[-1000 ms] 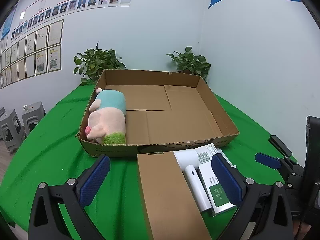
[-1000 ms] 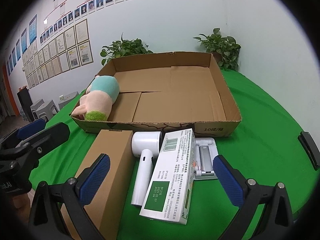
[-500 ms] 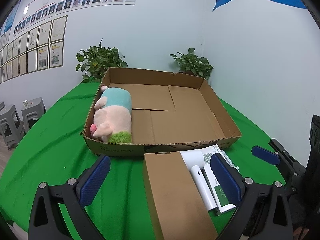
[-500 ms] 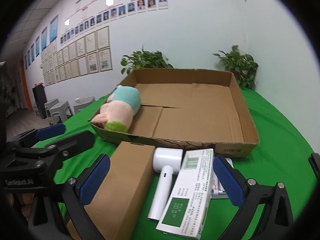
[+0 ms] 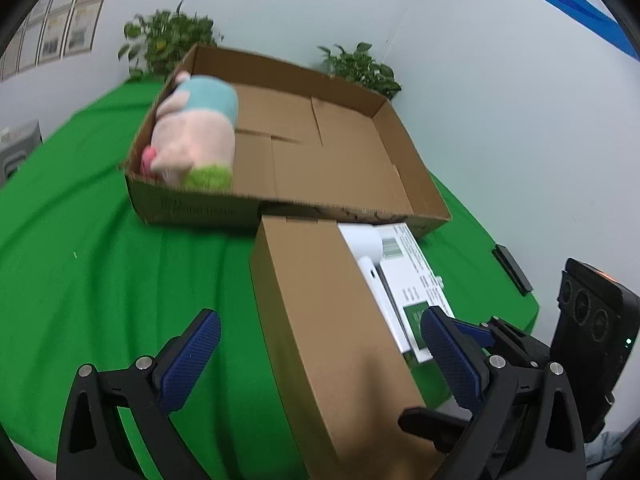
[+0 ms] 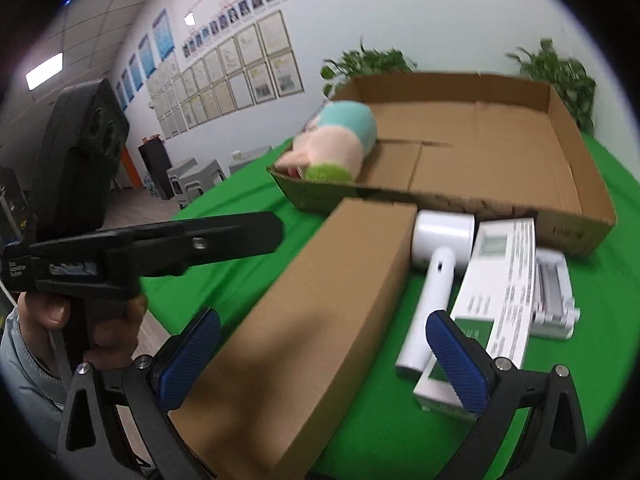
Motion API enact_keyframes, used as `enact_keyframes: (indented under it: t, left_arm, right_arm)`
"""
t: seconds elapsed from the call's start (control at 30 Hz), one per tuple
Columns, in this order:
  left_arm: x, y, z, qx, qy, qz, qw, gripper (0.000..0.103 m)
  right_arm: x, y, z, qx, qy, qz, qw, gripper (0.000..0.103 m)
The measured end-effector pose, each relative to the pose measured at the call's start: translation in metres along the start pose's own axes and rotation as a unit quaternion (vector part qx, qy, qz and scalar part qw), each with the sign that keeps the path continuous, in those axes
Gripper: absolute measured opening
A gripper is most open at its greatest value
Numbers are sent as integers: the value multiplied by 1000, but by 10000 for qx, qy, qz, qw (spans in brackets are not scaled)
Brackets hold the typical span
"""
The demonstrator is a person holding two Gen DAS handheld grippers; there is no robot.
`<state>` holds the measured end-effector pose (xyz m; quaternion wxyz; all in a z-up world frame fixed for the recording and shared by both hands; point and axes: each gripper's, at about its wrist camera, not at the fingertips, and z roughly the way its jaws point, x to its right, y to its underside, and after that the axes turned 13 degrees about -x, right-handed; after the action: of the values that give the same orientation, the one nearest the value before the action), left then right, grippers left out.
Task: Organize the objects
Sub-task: 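Reach the left gripper to the long brown box and grasp it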
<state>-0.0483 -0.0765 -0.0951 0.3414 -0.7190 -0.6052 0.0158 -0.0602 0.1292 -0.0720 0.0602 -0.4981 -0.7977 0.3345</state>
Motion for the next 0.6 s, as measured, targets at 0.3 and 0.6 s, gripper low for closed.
enact_keyframes:
  t: [0.3,0.6]
  left_arm:
    - [-21,10,35,-891,1038,-360,9899,99]
    - [-30,18,60,-1460,1657,-625,9733,91]
  right_arm:
    - [-9,7,20,-672,-241,128,9974,102]
    - [-16,8,37,-1093,-388,254,9929,102]
